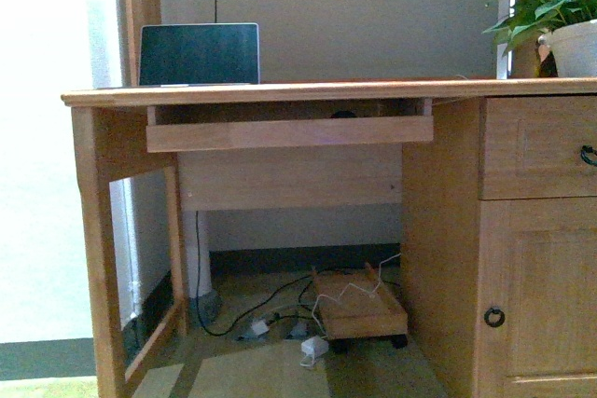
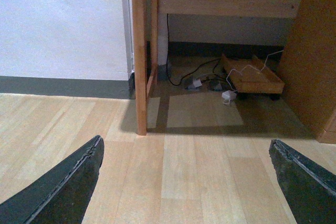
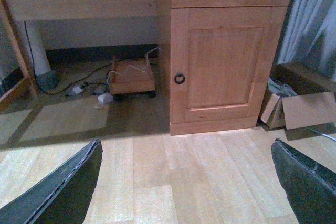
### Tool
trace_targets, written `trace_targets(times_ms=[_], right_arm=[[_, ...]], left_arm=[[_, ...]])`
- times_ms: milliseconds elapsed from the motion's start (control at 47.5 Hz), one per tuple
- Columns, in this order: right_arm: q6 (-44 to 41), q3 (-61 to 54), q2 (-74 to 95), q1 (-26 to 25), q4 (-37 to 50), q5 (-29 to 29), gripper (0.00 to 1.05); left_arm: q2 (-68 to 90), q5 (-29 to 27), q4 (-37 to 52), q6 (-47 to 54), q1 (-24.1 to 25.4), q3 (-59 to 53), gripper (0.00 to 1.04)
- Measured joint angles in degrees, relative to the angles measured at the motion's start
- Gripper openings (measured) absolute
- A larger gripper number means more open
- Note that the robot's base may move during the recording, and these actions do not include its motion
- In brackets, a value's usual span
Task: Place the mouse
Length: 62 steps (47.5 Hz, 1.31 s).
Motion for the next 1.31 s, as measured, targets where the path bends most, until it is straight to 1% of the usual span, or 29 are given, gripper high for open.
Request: trace_targets(times_ms=[1306], right_arm=[[0.0, 0.0, 0.0, 0.0, 0.0, 0.0, 0.97]], left_arm=[[0.0, 0.0, 0.0, 0.0, 0.0, 0.0, 0.97]])
